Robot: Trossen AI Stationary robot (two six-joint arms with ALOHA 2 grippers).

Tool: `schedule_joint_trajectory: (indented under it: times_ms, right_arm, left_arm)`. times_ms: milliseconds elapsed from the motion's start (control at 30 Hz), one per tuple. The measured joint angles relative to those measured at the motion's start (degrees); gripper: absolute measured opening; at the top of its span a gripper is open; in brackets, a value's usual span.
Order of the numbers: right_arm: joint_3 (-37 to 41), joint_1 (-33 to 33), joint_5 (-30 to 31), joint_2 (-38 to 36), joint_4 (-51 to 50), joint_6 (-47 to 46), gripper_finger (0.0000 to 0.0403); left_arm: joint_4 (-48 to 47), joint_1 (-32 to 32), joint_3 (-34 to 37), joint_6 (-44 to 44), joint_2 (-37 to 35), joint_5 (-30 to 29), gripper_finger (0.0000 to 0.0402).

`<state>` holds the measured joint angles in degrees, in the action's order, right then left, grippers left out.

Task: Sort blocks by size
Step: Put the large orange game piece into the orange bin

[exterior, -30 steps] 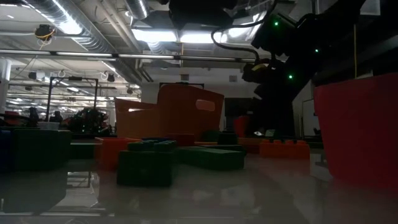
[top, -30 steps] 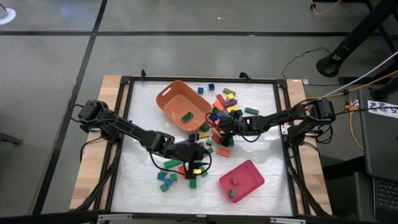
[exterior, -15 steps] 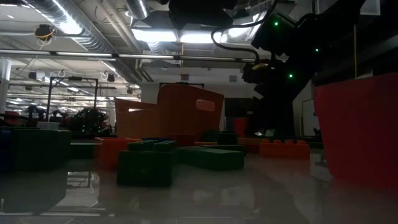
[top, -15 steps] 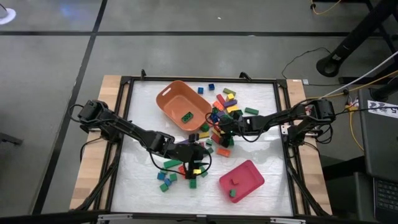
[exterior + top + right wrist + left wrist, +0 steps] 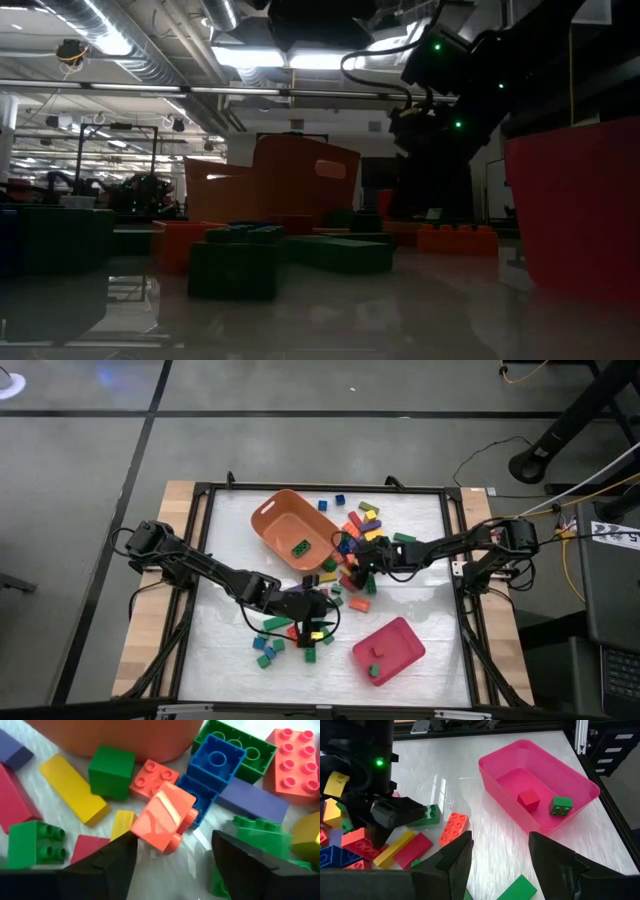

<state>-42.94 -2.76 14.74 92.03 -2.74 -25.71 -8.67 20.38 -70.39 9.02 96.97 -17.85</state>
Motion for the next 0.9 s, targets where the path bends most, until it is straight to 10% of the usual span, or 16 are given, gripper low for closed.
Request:
schedule_joint_trajectory:
  times_ms: [900]
  right_arm:
    - [-0.02, 0.11, 1.17, -0.02, 3.71, -4.49, 0.0213]
  left_arm:
    - [0.05, 1.05, 0.00, 0.01, 0.00, -1.59, 0.0182]
